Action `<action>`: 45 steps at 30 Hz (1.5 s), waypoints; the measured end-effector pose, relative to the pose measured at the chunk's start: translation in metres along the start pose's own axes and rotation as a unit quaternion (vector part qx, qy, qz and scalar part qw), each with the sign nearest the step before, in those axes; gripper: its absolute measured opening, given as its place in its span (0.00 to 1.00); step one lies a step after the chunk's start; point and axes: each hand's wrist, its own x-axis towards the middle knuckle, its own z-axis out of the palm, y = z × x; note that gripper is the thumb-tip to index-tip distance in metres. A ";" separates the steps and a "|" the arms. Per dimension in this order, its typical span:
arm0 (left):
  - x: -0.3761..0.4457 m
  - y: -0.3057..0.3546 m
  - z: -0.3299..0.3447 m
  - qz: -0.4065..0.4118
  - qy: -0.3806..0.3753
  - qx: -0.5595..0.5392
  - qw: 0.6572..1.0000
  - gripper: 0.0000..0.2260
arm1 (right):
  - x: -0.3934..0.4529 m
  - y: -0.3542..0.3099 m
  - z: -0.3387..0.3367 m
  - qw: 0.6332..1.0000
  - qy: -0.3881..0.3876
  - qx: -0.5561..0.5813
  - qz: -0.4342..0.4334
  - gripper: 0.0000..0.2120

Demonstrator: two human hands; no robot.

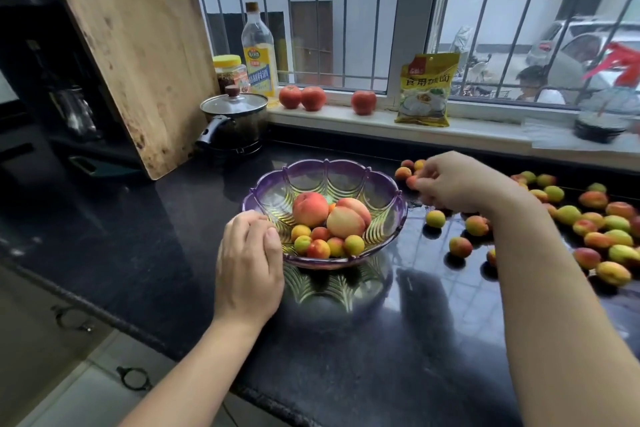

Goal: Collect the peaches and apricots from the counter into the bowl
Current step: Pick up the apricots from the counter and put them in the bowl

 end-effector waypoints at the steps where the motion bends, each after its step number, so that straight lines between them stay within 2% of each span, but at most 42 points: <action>1: 0.001 -0.001 0.000 -0.010 0.003 -0.001 1.000 0.21 | 0.004 0.010 0.002 0.999 -0.014 -0.024 0.029 0.07; 5: 0.001 -0.002 0.001 -0.020 -0.005 -0.011 1.000 0.23 | 0.016 0.029 0.017 0.992 -0.036 -0.098 0.074 0.08; 10: 0.002 -0.001 0.000 -0.013 -0.007 -0.026 1.000 0.21 | 0.026 0.030 0.042 0.990 -0.034 -0.110 0.083 0.14; 15: -0.001 0.002 -0.003 0.064 -0.010 0.007 0.998 0.19 | 0.027 0.034 0.058 0.985 -0.051 -0.124 0.104 0.13; 19: -0.006 0.005 -0.006 0.141 -0.015 -0.004 0.990 0.14 | 0.028 0.029 0.040 0.994 -0.005 -0.039 0.098 0.06; 22: -0.008 0.007 -0.007 0.186 -0.007 -0.026 0.982 0.12 | 0.015 0.009 0.013 0.989 0.078 0.123 0.023 0.06; 24: -0.008 0.010 -0.006 0.212 0.002 -0.007 0.977 0.11 | 0.001 -0.010 0.002 0.985 0.026 0.162 -0.054 0.07; 26: -0.008 0.010 -0.005 0.218 0.010 0.018 0.976 0.11 | -0.012 -0.029 0.002 0.986 -0.091 0.089 -0.107 0.07; 28: -0.008 0.009 -0.004 0.212 0.012 0.023 0.977 0.13 | -0.018 -0.041 0.011 0.978 -0.162 -0.024 -0.130 0.08; 30: -0.009 0.009 -0.004 0.209 0.011 0.021 0.978 0.14 | -0.018 -0.049 0.021 0.970 -0.186 -0.093 -0.126 0.09; 32: -0.009 0.009 -0.004 0.208 0.009 0.019 0.978 0.15 | -0.017 -0.052 0.027 0.969 -0.186 -0.113 -0.119 0.10; 36: -0.009 0.009 -0.004 0.199 0.000 0.017 0.980 0.16 | -0.015 -0.051 0.017 0.981 -0.118 -0.108 -0.112 0.11; 39: -0.008 0.009 -0.005 0.184 -0.011 0.015 0.983 0.15 | -0.017 -0.044 0.003 0.991 -0.057 -0.055 -0.106 0.09; 42: -0.007 0.009 -0.005 0.142 -0.027 0.015 0.989 0.13 | -0.021 -0.037 -0.003 0.995 0.046 0.036 -0.086 0.07; 45: -0.004 0.011 -0.007 0.080 -0.016 0.012 0.997 0.13 | -0.027 -0.022 0.008 0.988 0.139 0.043 -0.043 0.06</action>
